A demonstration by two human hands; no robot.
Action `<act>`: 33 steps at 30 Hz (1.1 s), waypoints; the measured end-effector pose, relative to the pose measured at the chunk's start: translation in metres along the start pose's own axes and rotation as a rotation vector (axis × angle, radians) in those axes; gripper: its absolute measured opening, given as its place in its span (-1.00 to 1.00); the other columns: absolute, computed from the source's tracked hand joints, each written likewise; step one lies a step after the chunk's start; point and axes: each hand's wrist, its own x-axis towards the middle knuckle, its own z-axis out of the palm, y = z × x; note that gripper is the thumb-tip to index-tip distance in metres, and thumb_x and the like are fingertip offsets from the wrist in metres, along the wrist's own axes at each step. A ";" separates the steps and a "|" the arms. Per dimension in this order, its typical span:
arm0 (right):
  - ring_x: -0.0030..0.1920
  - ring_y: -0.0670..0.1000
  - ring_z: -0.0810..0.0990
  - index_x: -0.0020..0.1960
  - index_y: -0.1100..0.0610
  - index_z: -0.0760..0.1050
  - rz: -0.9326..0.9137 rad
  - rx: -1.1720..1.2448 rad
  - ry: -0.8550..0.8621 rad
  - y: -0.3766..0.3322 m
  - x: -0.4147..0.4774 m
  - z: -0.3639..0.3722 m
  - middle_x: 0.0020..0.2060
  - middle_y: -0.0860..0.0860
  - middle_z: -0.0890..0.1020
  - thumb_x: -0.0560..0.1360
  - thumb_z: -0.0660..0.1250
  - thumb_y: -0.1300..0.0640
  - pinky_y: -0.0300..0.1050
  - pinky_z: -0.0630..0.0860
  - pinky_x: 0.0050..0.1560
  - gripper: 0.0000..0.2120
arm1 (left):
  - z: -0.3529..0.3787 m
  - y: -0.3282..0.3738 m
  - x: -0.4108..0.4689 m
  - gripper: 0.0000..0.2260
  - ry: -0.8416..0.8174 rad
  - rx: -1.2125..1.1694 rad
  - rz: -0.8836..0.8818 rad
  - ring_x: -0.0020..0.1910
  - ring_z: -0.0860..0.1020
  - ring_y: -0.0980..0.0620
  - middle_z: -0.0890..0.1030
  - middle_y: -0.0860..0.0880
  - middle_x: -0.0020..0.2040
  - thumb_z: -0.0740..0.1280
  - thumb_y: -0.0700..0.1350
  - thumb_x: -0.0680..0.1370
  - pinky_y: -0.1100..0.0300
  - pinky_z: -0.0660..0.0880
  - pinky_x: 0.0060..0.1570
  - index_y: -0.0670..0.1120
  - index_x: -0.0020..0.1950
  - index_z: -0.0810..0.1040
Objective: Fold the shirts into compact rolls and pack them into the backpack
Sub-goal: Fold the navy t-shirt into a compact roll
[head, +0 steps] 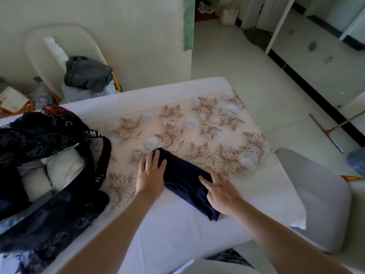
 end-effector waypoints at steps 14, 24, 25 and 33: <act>0.50 0.16 0.15 0.47 0.13 0.35 -0.411 -0.215 0.053 -0.028 -0.022 0.000 0.49 0.13 0.20 0.34 0.23 -0.31 0.11 0.15 0.53 -0.18 | 0.053 0.024 -0.059 -0.38 -0.098 -0.073 0.340 0.56 -0.29 -0.14 -0.30 -0.08 0.59 0.09 0.19 0.64 -0.14 -0.14 0.53 0.10 0.60 -0.14; 0.61 -0.03 -0.07 0.57 0.11 0.21 -0.238 -0.040 -0.132 -0.049 -0.027 0.002 0.61 -0.01 0.08 0.54 0.25 0.07 -0.02 0.25 0.50 -0.38 | 0.073 0.044 -0.113 -0.10 -0.046 -0.307 0.420 0.58 -0.09 -0.01 -0.04 0.00 0.61 0.13 0.43 0.37 0.02 -0.11 0.52 0.00 0.60 0.07; 0.59 -0.09 0.00 0.53 0.09 0.30 -0.193 0.061 -0.110 -0.050 -0.027 -0.001 0.59 -0.04 0.17 0.54 0.24 0.07 -0.06 0.28 0.48 -0.44 | 0.072 0.042 -0.112 -0.15 -0.027 -0.357 0.410 0.58 0.03 -0.01 0.07 0.00 0.60 0.22 0.36 0.39 0.02 -0.01 0.53 0.00 0.59 0.14; -0.01 -0.19 0.59 0.26 -0.20 0.41 -0.040 0.567 -0.041 -0.042 -0.023 -0.024 -0.02 -0.27 0.63 0.42 0.35 -0.26 -0.13 0.52 0.05 -0.56 | 0.018 0.026 -0.083 -0.75 0.070 -0.956 -0.093 -0.18 0.53 -0.02 0.60 0.01 -0.13 0.27 -0.17 0.52 0.27 0.30 -0.32 0.02 0.18 0.54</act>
